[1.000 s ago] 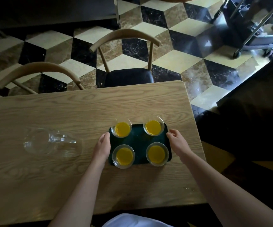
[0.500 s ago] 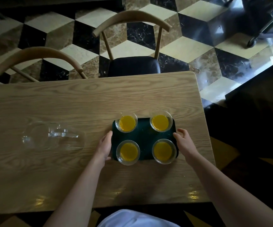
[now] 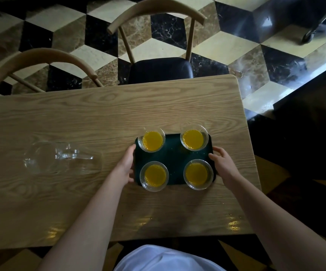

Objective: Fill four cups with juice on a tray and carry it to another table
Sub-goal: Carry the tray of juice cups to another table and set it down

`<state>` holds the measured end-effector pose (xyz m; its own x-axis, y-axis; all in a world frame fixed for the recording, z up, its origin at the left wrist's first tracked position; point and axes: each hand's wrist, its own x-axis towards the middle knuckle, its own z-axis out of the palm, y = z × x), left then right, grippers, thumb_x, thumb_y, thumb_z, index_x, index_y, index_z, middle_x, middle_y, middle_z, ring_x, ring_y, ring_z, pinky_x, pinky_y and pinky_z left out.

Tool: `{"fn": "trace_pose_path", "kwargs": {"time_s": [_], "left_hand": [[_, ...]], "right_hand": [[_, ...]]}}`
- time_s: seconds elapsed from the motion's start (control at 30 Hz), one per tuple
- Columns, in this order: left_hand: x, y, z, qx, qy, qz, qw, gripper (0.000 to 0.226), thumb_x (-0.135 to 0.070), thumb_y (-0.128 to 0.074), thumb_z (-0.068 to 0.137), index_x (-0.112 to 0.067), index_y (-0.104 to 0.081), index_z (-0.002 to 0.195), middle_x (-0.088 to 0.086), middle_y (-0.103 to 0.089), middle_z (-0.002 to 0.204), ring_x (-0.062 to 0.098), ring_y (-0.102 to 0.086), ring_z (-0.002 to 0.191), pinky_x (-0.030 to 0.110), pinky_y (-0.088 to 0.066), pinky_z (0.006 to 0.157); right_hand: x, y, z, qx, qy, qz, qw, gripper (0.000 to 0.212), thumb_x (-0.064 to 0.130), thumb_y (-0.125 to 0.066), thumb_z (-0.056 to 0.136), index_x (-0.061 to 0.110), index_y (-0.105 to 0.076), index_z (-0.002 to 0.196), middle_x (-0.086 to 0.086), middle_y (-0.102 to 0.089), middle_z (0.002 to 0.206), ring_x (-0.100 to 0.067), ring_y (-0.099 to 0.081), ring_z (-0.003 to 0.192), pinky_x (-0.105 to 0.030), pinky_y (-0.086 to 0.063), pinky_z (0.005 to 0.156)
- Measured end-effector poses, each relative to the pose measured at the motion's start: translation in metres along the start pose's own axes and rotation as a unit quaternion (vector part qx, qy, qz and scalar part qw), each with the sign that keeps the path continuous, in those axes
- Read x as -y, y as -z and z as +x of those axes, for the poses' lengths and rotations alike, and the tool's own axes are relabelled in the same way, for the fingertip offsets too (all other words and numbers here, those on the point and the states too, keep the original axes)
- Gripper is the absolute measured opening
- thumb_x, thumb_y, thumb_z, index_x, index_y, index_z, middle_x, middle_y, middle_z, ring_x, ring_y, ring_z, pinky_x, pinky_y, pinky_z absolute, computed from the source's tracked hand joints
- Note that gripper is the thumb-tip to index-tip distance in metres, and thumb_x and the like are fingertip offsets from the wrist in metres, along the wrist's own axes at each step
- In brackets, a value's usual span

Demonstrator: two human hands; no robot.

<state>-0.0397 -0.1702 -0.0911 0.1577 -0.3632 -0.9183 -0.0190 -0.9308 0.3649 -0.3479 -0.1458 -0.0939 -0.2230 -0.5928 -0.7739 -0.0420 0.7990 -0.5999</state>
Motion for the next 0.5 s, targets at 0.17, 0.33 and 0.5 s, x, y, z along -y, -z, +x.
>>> {"fn": "trace_pose_path", "kwargs": {"time_s": [0.17,0.33,0.5], "left_hand": [[0.000,-0.004,-0.003,0.035,-0.025,-0.007,0.999,0.116,-0.095,-0.050,0.064,-0.035,-0.031,0.162,0.008,-0.033,0.168,0.039,-0.029,0.152,0.068,-0.020,0.121],[0.006,-0.002,-0.004,0.049,-0.042,-0.030,0.997,0.118,-0.100,-0.050,0.061,-0.041,-0.029,0.161,0.005,-0.031,0.169,0.039,-0.029,0.152,0.070,-0.021,0.120],[0.013,-0.004,-0.010,0.049,-0.057,-0.048,0.996,0.101,-0.091,-0.045,0.078,-0.038,-0.027,0.162,0.007,-0.030,0.169,0.039,-0.028,0.153,0.068,-0.023,0.120]], "right_hand": [[-0.008,0.000,0.000,0.034,0.003,0.079,0.996,0.050,0.012,-0.048,0.102,0.031,-0.043,0.148,-0.006,-0.063,0.128,-0.025,-0.065,0.112,-0.042,-0.055,0.090],[-0.007,-0.004,-0.005,0.048,0.007,0.129,0.990,0.055,0.006,-0.044,0.103,0.030,-0.037,0.152,0.001,-0.060,0.128,-0.016,-0.065,0.108,-0.032,-0.054,0.080],[-0.006,-0.003,-0.004,0.034,0.020,0.143,0.989,0.056,0.006,-0.043,0.102,0.031,-0.038,0.152,0.002,-0.050,0.144,-0.020,-0.060,0.119,-0.042,-0.054,0.095]]}}
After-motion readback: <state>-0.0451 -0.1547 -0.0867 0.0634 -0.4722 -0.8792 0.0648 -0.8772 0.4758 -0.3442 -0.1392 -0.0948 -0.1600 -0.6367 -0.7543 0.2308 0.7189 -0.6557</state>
